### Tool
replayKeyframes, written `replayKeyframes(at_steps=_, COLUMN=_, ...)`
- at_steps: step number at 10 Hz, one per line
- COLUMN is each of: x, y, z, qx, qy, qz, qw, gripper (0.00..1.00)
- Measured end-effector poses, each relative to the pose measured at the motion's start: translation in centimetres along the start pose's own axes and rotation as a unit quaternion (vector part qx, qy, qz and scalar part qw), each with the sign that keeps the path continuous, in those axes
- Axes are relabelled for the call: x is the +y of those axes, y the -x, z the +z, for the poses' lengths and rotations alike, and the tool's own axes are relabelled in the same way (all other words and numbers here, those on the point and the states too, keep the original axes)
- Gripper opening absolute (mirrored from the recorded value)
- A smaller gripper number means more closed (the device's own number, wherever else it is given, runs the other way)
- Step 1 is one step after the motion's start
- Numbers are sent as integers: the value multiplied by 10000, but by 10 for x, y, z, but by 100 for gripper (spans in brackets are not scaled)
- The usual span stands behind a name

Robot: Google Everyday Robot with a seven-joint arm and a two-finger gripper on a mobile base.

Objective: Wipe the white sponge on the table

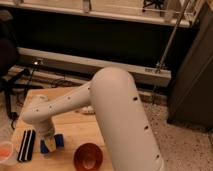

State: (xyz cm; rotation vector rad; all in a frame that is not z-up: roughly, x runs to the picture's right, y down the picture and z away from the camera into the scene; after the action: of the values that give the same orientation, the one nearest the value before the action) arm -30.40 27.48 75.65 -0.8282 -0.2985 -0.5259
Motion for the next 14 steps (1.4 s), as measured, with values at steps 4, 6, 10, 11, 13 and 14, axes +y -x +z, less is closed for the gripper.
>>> replayKeyframes(at_steps=4, x=-41, y=2, z=13, qx=15, qy=-137, qz=-15, qw=9999, gripper=24)
replayKeyframes(at_steps=6, x=-61, y=-8, z=15, qx=-5, qy=-222, qz=110, qw=9997, gripper=24)
replayKeyframes(at_steps=10, x=-84, y=-62, z=12, qx=162, qy=-229, qz=527, qw=9982, gripper=24)
replayKeyframes(at_steps=11, x=-86, y=-76, z=11, qx=192, qy=-211, qz=656, qw=9974, gripper=24)
replayKeyframes(at_steps=13, x=-83, y=-102, z=10, qx=237, qy=-171, qz=912, qw=9954, gripper=24)
replayKeyframes(at_steps=14, x=-81, y=-114, z=9, qx=256, qy=-155, qz=1050, qw=9940, gripper=24)
